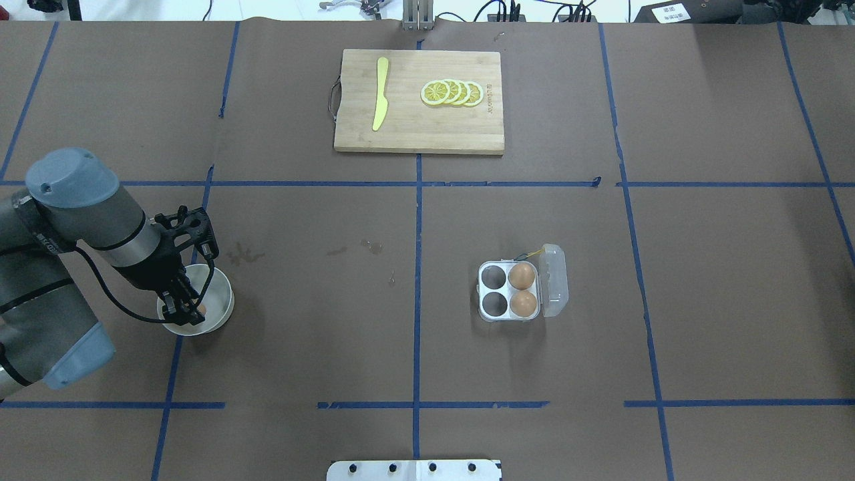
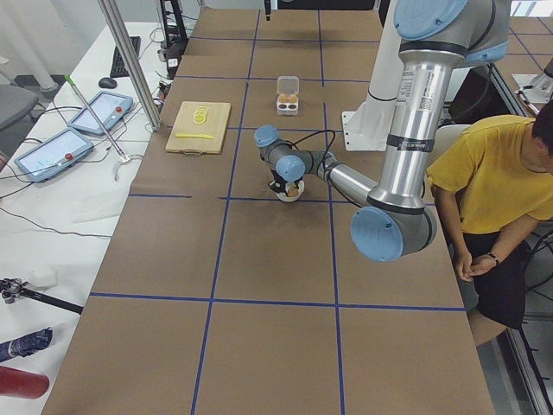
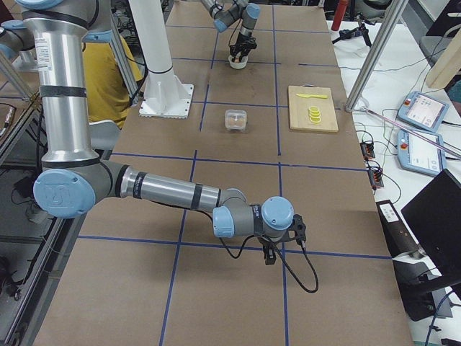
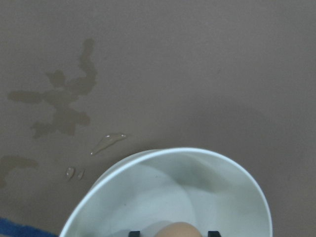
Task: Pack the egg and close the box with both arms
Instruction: 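Close the left gripper around the brown egg in the bowl, then lift the egg out of the bowl and carry it toward the carton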
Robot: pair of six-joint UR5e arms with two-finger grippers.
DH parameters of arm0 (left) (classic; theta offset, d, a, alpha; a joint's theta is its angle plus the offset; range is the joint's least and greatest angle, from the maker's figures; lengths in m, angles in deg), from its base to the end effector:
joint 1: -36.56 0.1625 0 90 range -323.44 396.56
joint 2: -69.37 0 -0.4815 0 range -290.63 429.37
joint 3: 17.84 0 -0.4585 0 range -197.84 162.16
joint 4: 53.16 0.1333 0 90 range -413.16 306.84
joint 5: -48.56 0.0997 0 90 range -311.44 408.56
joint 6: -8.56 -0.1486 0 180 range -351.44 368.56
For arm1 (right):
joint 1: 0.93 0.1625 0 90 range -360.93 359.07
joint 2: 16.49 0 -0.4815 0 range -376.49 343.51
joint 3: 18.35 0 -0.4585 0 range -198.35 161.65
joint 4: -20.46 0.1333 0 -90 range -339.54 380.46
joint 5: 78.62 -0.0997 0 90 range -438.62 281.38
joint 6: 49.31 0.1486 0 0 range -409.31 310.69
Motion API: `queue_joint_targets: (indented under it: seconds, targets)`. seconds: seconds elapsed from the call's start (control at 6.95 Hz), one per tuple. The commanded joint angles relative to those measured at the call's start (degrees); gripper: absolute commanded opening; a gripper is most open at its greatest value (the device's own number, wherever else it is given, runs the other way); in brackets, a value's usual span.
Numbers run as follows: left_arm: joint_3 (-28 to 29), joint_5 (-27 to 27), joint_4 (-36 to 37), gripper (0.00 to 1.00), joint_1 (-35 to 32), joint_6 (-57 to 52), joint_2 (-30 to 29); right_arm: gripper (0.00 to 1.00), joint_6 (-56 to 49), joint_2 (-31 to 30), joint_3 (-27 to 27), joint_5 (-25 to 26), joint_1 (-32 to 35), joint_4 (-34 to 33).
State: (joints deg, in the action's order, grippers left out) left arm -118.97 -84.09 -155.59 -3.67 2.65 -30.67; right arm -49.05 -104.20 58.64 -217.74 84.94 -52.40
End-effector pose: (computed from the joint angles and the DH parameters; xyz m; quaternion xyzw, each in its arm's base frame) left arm 0.4790 -0.4480 0.5069 0.1197 0.4235 0.5094 0.7395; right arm -0.0209 -0.5797 0.8144 0.0350 -0.4166 -0.0539 0.9068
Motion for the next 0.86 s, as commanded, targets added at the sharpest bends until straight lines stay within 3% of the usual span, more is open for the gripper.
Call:
queue_joint_targets:
  seconds: [0.0, 0.29, 0.72]
  targets:
    - [-3.9, -0.1, 4.0, 0.00, -0.6, 0.0, -0.2, 1.00, 0.0, 0.0, 0.0, -0.2, 0.0, 0.0]
    - [-7.2, -0.2, 7.1, 0.00, -2.0, 0.0, -1.1, 1.00, 0.0, 0.0, 0.0, -0.2, 0.0, 0.0]
    - [-7.0, 0.3, 7.2, 0.00, -3.7, 2.5, -8.4, 1.00, 0.0, 0.0, 0.3, -0.3, 0.0, 0.1]
